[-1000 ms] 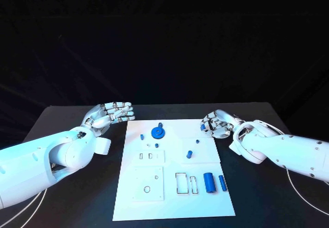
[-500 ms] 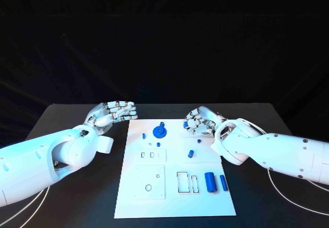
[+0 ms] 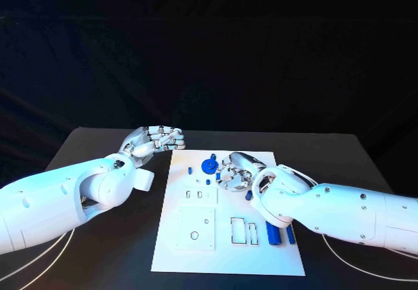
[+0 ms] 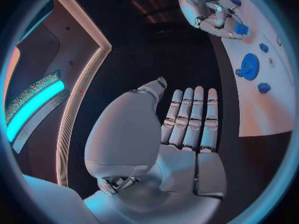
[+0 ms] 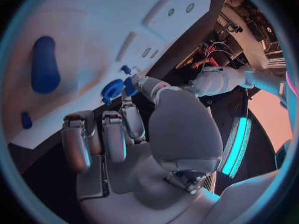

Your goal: Assemble the parts on the task board

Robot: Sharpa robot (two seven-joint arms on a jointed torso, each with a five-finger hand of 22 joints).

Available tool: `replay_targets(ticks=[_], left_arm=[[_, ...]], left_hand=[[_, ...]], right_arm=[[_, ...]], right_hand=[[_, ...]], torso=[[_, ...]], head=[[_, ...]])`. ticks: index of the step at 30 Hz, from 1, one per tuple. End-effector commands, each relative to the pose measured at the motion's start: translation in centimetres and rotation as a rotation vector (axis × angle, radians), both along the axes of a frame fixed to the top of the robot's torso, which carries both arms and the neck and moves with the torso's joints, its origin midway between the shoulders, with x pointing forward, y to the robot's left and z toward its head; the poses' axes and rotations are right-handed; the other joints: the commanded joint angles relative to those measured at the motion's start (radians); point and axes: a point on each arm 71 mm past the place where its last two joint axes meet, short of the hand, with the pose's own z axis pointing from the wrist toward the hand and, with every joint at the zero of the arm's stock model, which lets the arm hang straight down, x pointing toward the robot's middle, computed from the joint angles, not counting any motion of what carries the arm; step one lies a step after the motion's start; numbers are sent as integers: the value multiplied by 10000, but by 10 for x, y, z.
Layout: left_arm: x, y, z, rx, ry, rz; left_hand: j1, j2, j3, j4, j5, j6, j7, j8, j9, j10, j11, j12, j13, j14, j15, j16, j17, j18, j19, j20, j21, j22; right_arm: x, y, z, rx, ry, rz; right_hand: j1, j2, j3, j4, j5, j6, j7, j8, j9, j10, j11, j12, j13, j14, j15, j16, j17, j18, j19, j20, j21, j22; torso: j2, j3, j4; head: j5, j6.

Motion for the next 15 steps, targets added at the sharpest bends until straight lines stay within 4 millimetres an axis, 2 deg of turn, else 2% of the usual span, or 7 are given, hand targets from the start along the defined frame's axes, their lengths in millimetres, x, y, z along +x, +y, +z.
replay_targets(ticks=[1,7,10,15], left_arm=[[0,-4,1,21,-108,-141],[0,-5,1,23,-123,-147],[0,-6,1,18,-135,-159],[0,-6,1,40,-141,-152]], left_hand=[[-58,-51,68,18,19,0,137,-78,-29,76,23,-46,-12,55,0,-82,-16,141,68,18,5,-7],[-67,-59,68,23,17,-2,140,-84,-32,77,25,-53,-13,55,2,-89,-18,139,65,19,1,-10],[-77,-67,67,29,15,-4,145,-89,-34,77,29,-61,-14,55,5,-97,-21,137,60,20,-3,-12],[-86,-74,65,34,13,-5,148,-93,-36,77,31,-67,-14,54,6,-103,-23,136,57,21,-6,-14]], right_arm=[[-5,10,-5,-769,-249,314],[-13,22,-11,-924,-334,652],[-19,28,-13,-975,-379,861],[-23,33,-14,-1033,-521,992]], right_hand=[[-198,-13,-60,76,6,-5,-47,332,370,138,-10,94,187,882,-59,6,1799,-68,1046,-108,44,2631],[-292,-43,-97,105,13,22,-74,380,388,225,-31,195,300,882,-75,5,1794,-68,1046,-122,44,2631],[-305,-50,-103,106,6,29,-81,391,392,238,-36,210,316,882,-80,2,1788,-68,1046,-125,44,2631],[-311,-54,-105,103,2,35,-87,399,395,249,-42,222,329,881,-83,1,1782,-68,1046,-128,44,2631]], torso=[[13,7,-4],[21,15,-1],[18,12,16],[19,10,-12]], head=[[107,-44],[242,-77],[259,-105],[256,-137]])
